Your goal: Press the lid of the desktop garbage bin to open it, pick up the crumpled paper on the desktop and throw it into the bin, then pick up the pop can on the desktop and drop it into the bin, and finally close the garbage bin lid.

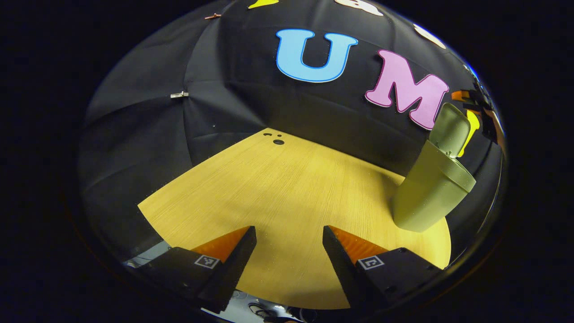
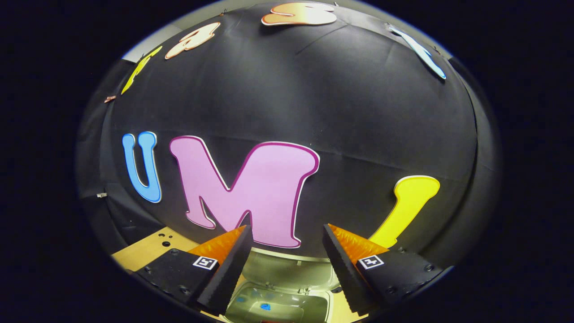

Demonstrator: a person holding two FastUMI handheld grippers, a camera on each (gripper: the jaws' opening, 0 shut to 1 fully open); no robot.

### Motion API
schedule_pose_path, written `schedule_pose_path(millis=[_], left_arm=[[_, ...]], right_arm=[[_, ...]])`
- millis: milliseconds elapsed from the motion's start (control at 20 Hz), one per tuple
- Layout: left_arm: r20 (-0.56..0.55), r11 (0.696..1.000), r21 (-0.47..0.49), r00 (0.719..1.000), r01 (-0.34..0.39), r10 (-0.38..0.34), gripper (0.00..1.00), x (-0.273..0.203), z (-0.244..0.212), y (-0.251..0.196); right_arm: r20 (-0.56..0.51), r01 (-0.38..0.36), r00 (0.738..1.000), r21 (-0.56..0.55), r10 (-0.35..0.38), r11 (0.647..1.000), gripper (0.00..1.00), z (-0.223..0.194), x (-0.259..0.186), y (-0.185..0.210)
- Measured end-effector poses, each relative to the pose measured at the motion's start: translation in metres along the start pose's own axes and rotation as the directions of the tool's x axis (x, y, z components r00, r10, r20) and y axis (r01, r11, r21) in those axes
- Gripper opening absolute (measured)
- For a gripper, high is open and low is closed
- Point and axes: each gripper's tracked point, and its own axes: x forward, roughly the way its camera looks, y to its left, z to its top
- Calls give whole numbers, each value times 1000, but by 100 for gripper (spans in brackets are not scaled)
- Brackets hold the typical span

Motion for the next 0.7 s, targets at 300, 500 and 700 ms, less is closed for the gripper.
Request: schedule_pose_path(millis=[300,500,700], left_arm=[[6,999,39,1000,2,-2,96,4,7,-8],[3,1000,21,1000,-3,3,96,14,9,-19],[24,999,35,1000,19,-20,96,23,21,-41]], right_arm=[[-14,37,999,-6,-37,999,98,-9,15,-9],[-41,30,999,38,-29,999,98,-18,17,-8],[-56,16,998,61,-12,998,96,-23,10,-5]])
